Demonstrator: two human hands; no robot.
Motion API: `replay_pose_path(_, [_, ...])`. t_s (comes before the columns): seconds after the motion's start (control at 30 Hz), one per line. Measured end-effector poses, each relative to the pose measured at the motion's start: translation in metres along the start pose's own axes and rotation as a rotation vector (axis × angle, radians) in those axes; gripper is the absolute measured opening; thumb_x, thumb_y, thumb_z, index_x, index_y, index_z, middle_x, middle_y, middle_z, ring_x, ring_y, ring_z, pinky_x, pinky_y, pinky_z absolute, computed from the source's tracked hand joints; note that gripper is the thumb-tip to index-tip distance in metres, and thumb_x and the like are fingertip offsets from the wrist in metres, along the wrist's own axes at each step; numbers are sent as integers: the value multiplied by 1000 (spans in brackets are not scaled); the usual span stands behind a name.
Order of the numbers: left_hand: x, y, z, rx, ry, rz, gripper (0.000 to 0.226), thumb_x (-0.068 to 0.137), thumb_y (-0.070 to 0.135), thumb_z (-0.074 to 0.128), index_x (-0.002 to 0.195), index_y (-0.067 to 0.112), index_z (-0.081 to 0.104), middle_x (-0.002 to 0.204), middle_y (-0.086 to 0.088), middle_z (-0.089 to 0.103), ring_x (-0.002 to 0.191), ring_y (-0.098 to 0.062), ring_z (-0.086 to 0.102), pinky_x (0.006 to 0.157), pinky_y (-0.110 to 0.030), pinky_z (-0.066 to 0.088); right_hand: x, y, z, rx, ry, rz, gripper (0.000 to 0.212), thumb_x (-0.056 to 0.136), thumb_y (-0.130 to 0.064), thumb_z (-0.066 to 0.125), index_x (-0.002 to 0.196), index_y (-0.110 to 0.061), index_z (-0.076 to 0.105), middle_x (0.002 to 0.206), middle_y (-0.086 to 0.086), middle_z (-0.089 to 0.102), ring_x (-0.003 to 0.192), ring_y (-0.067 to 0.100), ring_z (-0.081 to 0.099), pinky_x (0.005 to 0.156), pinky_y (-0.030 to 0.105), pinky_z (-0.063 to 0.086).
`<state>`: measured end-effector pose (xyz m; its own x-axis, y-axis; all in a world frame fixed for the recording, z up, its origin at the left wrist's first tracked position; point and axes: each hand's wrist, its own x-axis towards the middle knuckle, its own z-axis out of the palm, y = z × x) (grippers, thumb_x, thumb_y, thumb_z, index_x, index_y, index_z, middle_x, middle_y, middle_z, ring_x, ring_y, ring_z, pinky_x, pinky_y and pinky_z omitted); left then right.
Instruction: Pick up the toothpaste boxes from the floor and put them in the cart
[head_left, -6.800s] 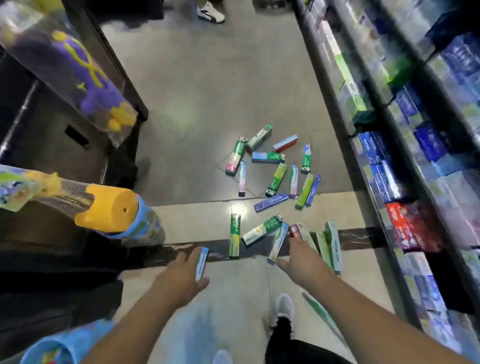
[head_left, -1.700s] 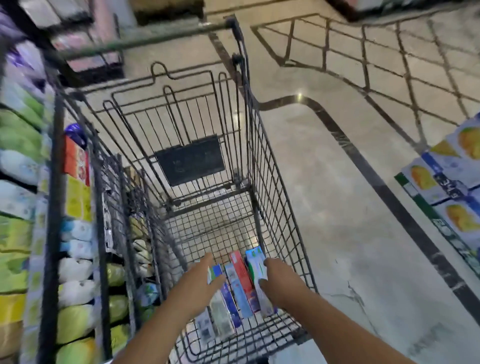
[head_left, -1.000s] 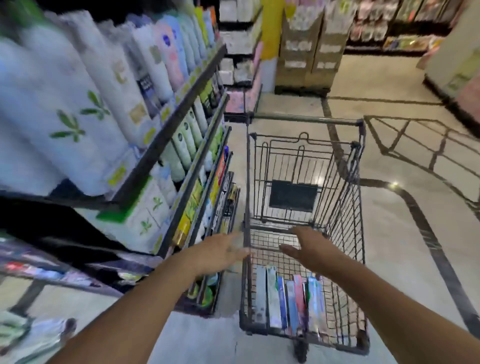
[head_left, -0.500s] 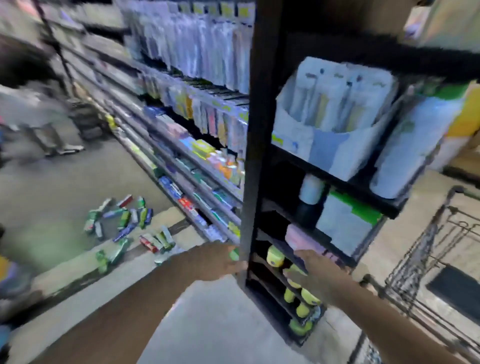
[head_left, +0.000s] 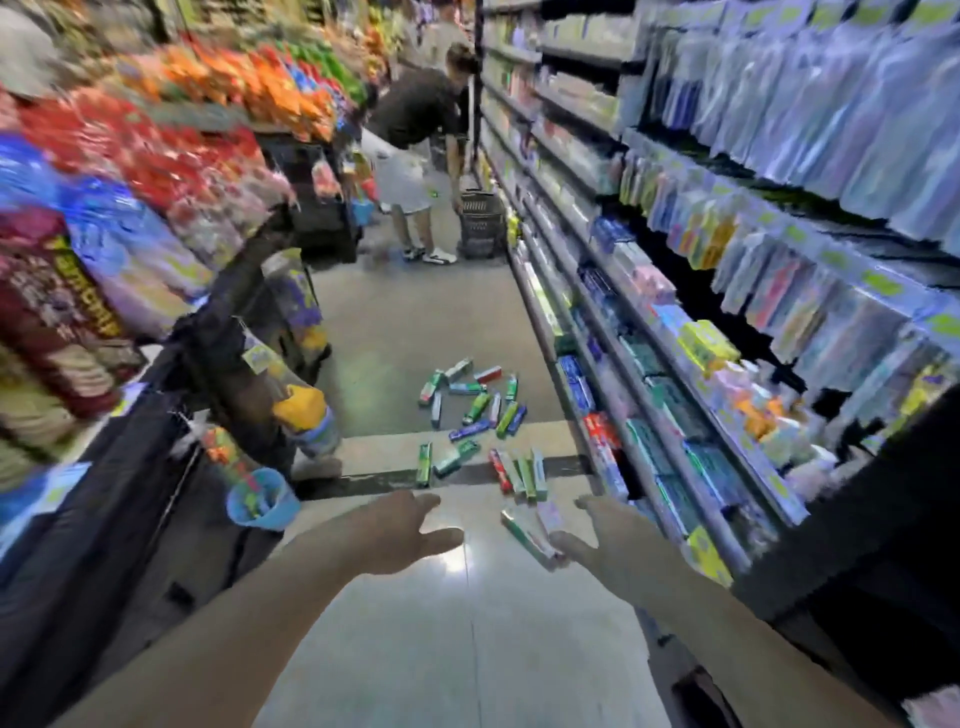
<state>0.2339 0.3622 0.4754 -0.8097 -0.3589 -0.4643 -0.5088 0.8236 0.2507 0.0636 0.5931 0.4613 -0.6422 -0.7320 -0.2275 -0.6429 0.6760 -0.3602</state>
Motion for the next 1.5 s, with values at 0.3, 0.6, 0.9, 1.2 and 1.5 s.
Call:
replay_pose_path(0.3, [96, -32, -63, -120, 85, -156, 69, 89, 69, 41, 144, 27, 39, 138, -5, 49, 128, -24, 46, 106, -37, 39, 169, 4, -37, -31, -149, -101, 65, 88, -65, 52, 133, -19, 48, 134, 4, 52, 121, 24, 50, 97, 42, 47])
replay_pose_path(0.6, [183, -98, -111, -241, 59, -250, 71, 89, 69, 44, 138, 18, 46, 131, -6, 52, 122, -26, 50, 101, -43, 44, 320, -35, -22, -77, -227, -196, 74, 87, -70, 47, 139, -18, 43, 127, 2, 55, 96, 17, 64, 86, 39, 51])
replay_pose_path(0.9, [321, -213, -175, -258, -38, -263, 81, 88, 70, 43, 150, 20, 30, 146, -6, 42, 130, -28, 44, 106, -43, 39, 468, -90, -1, -67, -248, -74, 78, 86, -71, 49, 146, -23, 34, 142, 0, 45, 105, 20, 63, 87, 36, 51])
replay_pose_path(1.2, [470, -273, -219, -186, -128, -133, 76, 94, 61, 43, 152, 15, 27, 155, -9, 33, 141, -25, 33, 113, -35, 29, 591, -89, 8, -81, -228, 104, 79, 87, -70, 48, 146, -18, 36, 142, 5, 47, 126, 25, 49, 102, 39, 43])
replay_pose_path(1.5, [621, -288, -201, -204, -208, -150, 76, 93, 63, 42, 153, 18, 26, 155, -7, 32, 141, -23, 33, 114, -35, 29, 723, -31, 49, -36, -288, 179, 73, 88, -68, 48, 142, -18, 40, 139, 5, 50, 124, 25, 50, 100, 39, 44])
